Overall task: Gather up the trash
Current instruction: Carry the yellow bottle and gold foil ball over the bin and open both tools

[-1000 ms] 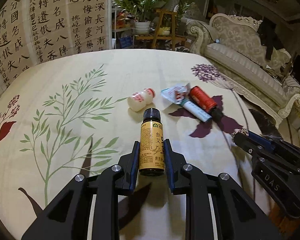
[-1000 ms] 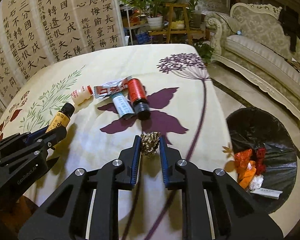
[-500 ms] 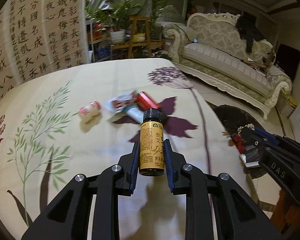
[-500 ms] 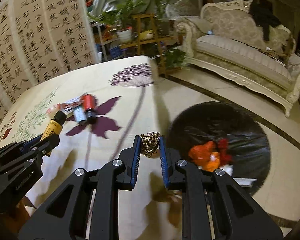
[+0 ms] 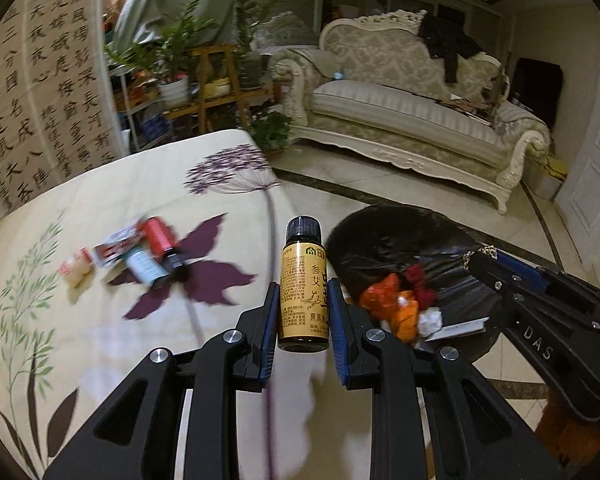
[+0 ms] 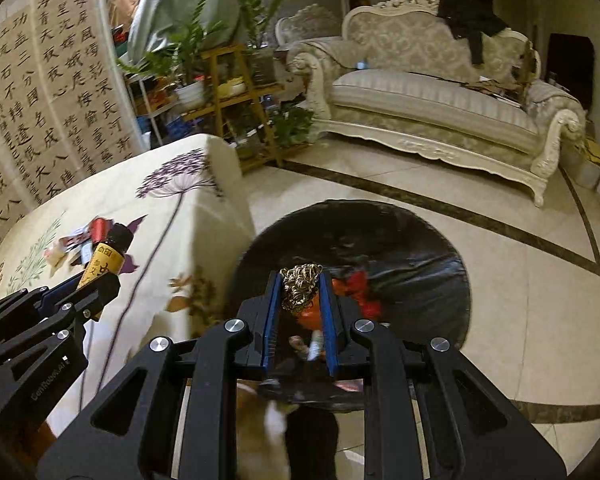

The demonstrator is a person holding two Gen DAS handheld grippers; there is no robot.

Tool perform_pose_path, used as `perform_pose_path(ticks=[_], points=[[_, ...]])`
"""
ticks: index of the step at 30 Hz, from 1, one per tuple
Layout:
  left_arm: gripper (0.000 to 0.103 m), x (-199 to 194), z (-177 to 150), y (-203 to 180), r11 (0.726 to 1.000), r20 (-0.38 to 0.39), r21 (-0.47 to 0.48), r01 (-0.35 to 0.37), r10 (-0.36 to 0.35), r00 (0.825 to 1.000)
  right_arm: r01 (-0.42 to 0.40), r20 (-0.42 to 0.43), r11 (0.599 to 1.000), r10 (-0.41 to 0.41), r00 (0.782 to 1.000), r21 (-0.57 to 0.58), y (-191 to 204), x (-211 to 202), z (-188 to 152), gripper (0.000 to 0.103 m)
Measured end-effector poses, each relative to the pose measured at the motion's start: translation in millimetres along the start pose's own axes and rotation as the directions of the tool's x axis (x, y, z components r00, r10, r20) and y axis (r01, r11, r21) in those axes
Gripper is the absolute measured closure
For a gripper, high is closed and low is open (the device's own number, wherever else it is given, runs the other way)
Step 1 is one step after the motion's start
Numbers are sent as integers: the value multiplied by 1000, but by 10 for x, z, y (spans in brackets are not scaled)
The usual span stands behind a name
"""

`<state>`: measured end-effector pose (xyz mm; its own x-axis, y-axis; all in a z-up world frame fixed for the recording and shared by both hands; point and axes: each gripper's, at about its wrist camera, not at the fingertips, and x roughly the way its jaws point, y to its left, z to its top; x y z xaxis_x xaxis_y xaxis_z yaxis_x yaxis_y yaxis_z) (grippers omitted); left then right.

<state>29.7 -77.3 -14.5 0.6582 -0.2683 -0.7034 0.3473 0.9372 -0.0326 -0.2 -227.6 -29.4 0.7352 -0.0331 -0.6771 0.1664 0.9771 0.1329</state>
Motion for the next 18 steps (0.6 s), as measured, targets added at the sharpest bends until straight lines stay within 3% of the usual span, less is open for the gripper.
perform_pose_path(ticks=[18], points=[[78, 527, 195, -525, 997, -46, 83, 4, 0, 999, 48, -25, 997, -46, 999, 55, -502, 316, 74, 84]])
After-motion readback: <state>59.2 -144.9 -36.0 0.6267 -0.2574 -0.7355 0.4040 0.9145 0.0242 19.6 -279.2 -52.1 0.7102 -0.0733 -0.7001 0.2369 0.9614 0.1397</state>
